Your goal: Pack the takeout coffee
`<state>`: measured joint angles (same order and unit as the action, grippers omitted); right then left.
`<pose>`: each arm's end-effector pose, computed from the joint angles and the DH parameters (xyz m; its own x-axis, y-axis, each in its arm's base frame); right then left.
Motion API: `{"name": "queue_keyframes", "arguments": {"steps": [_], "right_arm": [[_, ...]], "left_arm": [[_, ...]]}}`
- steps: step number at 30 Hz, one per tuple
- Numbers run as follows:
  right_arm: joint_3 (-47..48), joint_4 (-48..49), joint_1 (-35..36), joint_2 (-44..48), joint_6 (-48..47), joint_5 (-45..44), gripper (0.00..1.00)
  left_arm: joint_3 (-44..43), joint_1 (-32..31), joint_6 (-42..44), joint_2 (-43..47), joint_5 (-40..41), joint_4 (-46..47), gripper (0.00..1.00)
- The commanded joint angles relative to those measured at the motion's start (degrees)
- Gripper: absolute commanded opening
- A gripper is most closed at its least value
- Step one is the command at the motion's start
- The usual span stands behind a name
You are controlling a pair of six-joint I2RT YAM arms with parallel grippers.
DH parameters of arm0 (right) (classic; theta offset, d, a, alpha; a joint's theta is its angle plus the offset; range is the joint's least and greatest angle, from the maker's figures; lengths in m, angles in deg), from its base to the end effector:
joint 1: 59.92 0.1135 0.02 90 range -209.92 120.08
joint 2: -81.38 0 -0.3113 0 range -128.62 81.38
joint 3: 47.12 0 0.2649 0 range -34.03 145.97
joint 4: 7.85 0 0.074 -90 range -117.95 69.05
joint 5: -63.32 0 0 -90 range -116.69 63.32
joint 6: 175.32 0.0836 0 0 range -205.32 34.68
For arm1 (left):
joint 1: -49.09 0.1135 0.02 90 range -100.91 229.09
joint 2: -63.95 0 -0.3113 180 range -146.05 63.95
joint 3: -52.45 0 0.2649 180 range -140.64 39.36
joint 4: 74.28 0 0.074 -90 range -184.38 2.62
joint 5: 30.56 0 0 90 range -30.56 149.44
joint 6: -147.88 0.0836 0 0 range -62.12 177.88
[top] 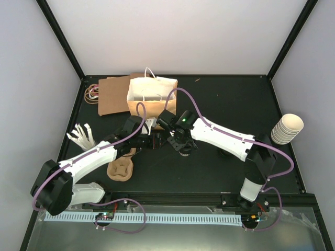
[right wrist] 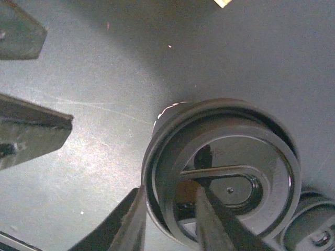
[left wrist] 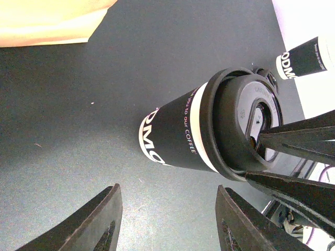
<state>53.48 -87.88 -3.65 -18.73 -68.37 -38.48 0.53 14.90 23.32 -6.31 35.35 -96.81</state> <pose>0.2185 0.2964 0.2690 -0.7537 -0.6149 -0.2323 -0.5998 0.7879 -0.1394 0.2124 -0.1856 0.2248 -0.8816 -0.0272 -0.4712 0.3257 0.6876 -0.6489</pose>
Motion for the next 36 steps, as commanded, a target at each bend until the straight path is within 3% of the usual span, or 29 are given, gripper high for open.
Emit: {"name": "queue_keyframes", "arguments": {"steps": [1, 18, 28, 36], "right_arm": [[1.08, 0.08, 0.33, 2.60, 0.28, -0.71, 0.35], [-4.71, 6.32, -1.12, 8.13, 1.81, -2.61, 0.99], [-5.86, 7.86, -2.50, 6.35, 1.90, -2.94, 1.00], [-5.62, 7.91, -3.71, 4.81, 2.65, -2.71, 0.93]], "left_arm": [[-0.19, 0.31, 0.20, 0.64, -0.69, 0.47, 0.52], [-0.05, 0.22, -0.27, 0.65, -1.61, 0.82, 0.52], [-0.01, 0.27, -0.35, 1.07, -1.38, 0.48, 0.52], [0.16, 0.25, 0.02, 1.08, -1.18, 0.20, 0.52]]}}
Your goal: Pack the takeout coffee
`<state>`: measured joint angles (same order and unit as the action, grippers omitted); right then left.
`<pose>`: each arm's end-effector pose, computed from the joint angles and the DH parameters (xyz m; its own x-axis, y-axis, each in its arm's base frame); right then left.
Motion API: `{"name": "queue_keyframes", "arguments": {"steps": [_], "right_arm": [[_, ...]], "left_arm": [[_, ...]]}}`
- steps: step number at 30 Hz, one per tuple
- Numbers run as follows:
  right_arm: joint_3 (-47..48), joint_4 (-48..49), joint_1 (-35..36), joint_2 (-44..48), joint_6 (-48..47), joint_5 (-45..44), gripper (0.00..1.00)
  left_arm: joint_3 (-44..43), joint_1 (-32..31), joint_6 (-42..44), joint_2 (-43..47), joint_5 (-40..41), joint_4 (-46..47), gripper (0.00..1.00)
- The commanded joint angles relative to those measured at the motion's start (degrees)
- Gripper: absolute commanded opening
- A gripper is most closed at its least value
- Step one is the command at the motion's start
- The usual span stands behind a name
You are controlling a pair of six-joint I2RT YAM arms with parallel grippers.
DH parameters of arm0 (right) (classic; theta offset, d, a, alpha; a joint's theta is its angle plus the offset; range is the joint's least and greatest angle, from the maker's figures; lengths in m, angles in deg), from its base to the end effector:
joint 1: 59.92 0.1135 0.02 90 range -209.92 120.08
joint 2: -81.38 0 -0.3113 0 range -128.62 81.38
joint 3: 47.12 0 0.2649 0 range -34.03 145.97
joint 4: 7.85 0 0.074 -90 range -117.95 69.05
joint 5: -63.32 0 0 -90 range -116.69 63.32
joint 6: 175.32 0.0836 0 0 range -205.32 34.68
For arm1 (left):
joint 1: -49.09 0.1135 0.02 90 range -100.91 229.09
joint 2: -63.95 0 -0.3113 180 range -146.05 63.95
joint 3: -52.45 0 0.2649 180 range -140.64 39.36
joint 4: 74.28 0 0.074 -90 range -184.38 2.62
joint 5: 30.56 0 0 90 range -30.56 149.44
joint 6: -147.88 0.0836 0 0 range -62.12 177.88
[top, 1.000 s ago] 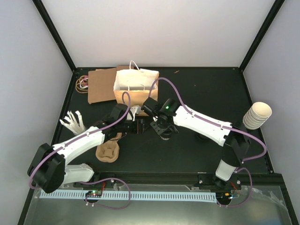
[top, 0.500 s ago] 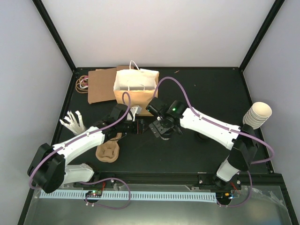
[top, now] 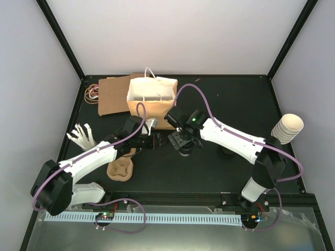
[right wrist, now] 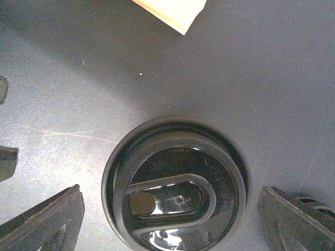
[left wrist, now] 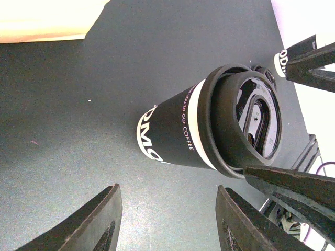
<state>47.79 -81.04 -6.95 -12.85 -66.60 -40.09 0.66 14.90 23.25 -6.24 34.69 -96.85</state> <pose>0.2290 0.2713 0.2790 -0.7798 -0.5153 -0.3556 -0.5114 0.8519 -0.1130 0.2112 -0.1858 0.2245 -0.8849 -0.0228 -0.4653 0.3269 0.6813 -0.6549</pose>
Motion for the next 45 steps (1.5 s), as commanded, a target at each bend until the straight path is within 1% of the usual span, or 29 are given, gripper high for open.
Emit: {"name": "queue_keyframes", "arguments": {"steps": [1, 5, 15, 20, 22, 23, 30, 40, 45], "right_arm": [[0.04, 1.07, -0.49, -1.24, 0.92, -1.17, 0.94], [-0.18, 0.96, -0.63, -2.10, 1.14, -1.30, 0.94], [-1.56, 0.73, -1.38, -2.51, 2.25, -0.51, 0.87], [-2.38, 0.92, -1.33, -2.84, 2.37, -0.07, 0.86], [-2.54, 1.01, -1.41, -2.65, 2.37, 0.07, 0.81], [-2.63, 1.05, -1.43, -2.50, 2.37, 0.13, 0.81], [-3.16, 0.87, -1.67, -1.59, 2.46, 0.14, 0.80], [-7.10, 2.73, -2.13, 1.47, 2.55, 4.27, 0.80], [-8.91, 4.60, -2.33, 2.23, 2.55, 4.53, 0.80]], "left_arm": [[-0.04, 0.21, 0.09, 1.02, -0.54, 0.17, 0.52], [-0.15, 0.23, 0.27, 0.97, -0.56, 0.16, 0.52], [-0.13, 0.26, 0.38, 0.82, -0.56, 0.11, 0.52], [-0.28, 0.22, 0.35, 0.37, -0.77, 0.43, 0.52], [-0.30, 0.24, 0.35, 0.36, -0.90, 0.42, 0.51], [-0.32, 0.24, 0.35, 0.47, -0.87, 0.42, 0.51], [-0.32, 0.19, 0.29, 0.40, -0.87, 0.35, 0.51], [-0.15, 0.22, 0.03, -0.05, -1.14, 0.83, 0.51], [-0.24, 0.20, -0.24, -0.78, -2.03, 1.45, 0.51]]}}
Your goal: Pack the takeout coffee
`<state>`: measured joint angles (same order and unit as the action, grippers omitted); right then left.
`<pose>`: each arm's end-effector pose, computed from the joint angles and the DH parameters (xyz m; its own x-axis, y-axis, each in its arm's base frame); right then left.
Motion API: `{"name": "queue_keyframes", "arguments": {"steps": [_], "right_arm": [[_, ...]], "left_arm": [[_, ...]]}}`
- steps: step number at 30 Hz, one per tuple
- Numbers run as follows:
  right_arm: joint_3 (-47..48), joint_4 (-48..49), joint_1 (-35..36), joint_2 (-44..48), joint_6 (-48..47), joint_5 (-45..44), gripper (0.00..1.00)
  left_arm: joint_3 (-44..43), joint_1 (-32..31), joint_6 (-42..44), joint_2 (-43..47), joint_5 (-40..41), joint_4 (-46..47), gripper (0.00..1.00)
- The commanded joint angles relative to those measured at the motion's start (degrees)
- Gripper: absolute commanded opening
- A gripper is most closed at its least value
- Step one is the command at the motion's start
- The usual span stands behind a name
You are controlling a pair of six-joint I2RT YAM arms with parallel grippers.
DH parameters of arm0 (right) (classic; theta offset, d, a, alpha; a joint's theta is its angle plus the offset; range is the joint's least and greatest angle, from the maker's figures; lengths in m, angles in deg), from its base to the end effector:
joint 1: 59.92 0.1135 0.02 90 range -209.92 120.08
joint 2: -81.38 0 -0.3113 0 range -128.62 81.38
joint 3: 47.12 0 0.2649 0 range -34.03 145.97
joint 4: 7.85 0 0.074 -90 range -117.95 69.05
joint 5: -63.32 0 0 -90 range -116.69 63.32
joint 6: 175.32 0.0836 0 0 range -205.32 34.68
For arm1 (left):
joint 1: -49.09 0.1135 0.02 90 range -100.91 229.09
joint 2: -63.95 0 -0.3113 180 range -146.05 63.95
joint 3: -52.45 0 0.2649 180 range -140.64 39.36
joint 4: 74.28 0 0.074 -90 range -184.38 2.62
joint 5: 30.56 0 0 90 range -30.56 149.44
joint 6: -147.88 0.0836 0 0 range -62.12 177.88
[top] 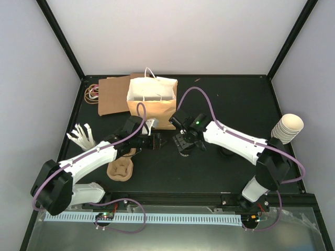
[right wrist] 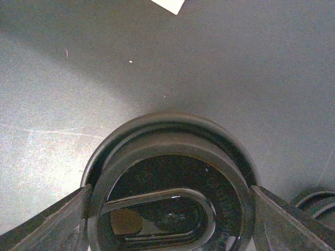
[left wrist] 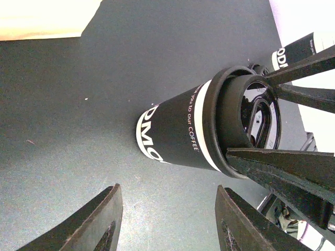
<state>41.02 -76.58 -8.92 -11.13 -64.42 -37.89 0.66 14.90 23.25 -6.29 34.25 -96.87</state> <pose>0.2286 0.2564 0.2550 -0.8218 -0.4588 -0.3379 -0.4641 0.8830 -0.0701 0.2107 -0.1862 0.2244 -0.8868 -0.0193 -0.4618 0.3283 0.6771 -0.6586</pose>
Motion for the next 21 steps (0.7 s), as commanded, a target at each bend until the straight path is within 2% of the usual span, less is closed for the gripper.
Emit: {"name": "queue_keyframes", "arguments": {"steps": [1, 8, 21], "right_arm": [[-2.55, 0.76, -0.50, 0.65, 0.30, 2.44, 0.80], [-5.69, 6.57, -0.45, 2.68, -0.41, 3.02, 0.81], [-6.67, 6.05, -0.39, 3.65, -3.92, 10.40, 0.81]], "left_arm": [[-0.30, 0.26, -0.26, -0.70, -1.57, 1.51, 0.51], [-0.33, 0.23, -0.18, -0.25, -1.44, 1.17, 0.51], [-0.62, 0.41, -0.11, -0.08, -1.29, 0.89, 0.51]]}}
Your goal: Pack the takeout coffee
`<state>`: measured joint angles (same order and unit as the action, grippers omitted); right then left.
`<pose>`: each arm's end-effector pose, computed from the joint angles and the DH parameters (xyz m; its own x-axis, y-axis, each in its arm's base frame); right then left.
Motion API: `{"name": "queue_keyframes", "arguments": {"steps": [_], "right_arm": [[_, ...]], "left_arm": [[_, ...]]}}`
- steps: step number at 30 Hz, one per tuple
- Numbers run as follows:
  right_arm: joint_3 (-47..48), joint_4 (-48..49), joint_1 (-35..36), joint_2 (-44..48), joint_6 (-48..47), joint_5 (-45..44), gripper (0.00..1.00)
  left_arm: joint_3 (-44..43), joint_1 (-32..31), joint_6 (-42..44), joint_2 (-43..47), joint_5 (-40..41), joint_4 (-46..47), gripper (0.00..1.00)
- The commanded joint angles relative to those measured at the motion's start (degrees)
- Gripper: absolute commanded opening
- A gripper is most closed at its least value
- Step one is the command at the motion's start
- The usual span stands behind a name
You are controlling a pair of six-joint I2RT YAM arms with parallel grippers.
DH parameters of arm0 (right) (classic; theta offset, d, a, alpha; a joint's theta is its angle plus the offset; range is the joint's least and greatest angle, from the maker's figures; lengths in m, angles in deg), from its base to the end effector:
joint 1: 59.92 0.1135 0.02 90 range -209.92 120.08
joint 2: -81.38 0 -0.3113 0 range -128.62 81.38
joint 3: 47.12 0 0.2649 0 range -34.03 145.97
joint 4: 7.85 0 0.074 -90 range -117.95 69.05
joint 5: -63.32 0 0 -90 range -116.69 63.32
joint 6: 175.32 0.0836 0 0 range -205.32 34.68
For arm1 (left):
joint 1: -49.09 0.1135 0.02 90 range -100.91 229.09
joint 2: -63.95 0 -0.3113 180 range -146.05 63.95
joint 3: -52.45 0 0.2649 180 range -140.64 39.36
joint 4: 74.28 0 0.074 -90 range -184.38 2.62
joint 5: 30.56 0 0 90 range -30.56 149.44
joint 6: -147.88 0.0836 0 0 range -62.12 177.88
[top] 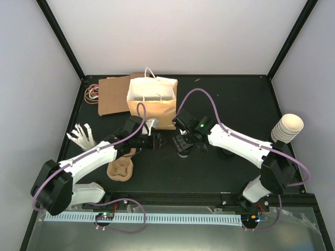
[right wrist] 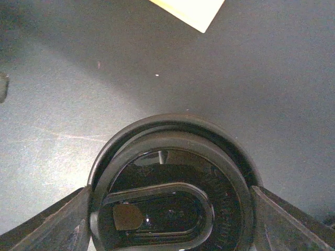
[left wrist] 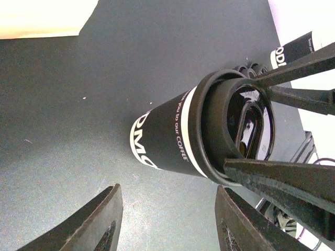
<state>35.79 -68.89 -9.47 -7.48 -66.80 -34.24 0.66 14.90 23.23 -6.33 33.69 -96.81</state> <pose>0.2241 0.2541 0.2529 -0.7881 -0.4599 -0.4091 -0.5076 0.8616 0.0093 0.2102 -0.1867 0.2245 -0.8885 -0.0155 -0.4585 0.3307 0.6711 -0.6635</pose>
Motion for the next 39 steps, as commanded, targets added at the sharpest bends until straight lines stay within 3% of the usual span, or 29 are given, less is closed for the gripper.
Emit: {"name": "queue_keyframes", "arguments": {"steps": [1, 18, 39], "right_arm": [[-1.44, -1.77, 0.24, 0.07, -2.01, 7.46, 0.80], [0.40, -5.90, 4.50, 0.54, -5.63, 12.02, 0.80], [-2.36, -1.36, 8.03, 2.11, -5.36, 7.29, 0.80]], "left_arm": [[-0.70, 0.51, -0.07, -0.03, -0.78, 0.79, 0.51], [-1.12, 2.00, 0.10, 0.65, -1.78, -0.45, 0.51], [2.30, 1.85, -0.33, 2.87, -3.84, -0.27, 0.51]]}}
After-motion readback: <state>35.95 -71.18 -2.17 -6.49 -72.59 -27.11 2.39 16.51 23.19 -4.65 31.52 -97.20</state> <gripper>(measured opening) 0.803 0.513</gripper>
